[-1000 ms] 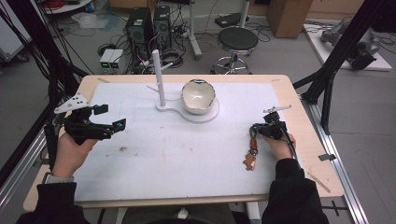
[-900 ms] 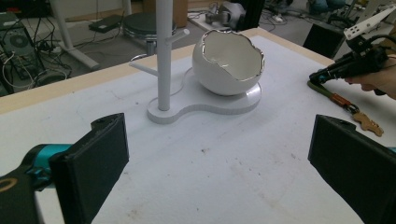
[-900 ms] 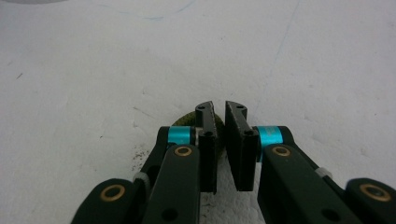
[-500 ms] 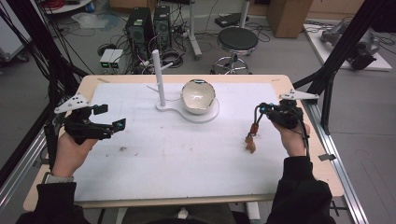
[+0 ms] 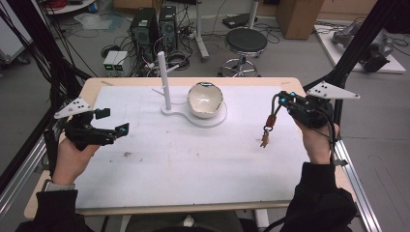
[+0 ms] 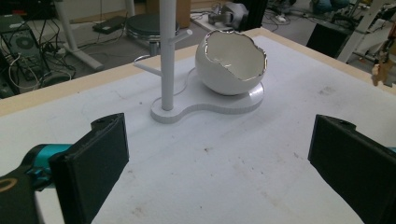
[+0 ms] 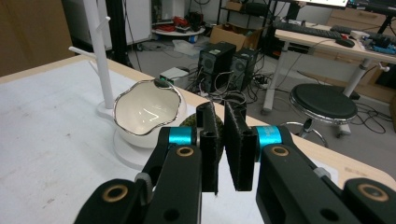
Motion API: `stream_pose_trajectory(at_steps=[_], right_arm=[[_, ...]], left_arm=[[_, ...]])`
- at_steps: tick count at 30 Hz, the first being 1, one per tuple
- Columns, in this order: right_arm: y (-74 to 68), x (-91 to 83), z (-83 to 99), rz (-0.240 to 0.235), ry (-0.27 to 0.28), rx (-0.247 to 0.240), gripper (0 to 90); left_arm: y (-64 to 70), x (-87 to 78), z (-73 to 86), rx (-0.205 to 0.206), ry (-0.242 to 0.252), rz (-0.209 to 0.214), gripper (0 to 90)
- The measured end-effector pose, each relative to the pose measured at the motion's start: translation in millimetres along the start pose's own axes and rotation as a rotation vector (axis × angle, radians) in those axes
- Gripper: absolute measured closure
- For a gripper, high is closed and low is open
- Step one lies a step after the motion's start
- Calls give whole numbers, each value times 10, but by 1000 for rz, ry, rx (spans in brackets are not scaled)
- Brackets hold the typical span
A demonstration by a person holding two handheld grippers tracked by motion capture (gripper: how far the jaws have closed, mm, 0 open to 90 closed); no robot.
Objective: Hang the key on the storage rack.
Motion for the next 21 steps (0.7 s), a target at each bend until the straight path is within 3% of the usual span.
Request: stream_pose_trajectory(at_steps=[6, 10, 16, 18, 19, 21], right_arm=[[-166, 113, -91, -16, -2, -38, 853], [-298, 217, -134, -9, -25, -73, 853], [-668, 527, -320, -47, -41, -150, 853], [-721, 581, -361, -56, -42, -162, 853], [-835, 708, -446, -71, -45, -175, 853], [-966, 851, -523, -54, -74, -205, 853]], left_arm=[[4, -24, 10, 5, 3, -15, 56], [30, -25, 38, 34, -14, -21, 56], [69, -51, 81, 57, -7, -18, 55], [72, -80, 93, 53, -1, -25, 55], [64, -119, 104, 48, 7, -34, 55], [64, -131, 110, 43, 12, -38, 55]])
Point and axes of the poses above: each handheld gripper's, and its own axes: x roughly forward along the jaws, z roughly out of its underside, y roughly to its right, the point moved 3 cm from there along x, roughly forward along the jaws, and after that the axes turned 14 degrees about -y, right-handed, at the moved point
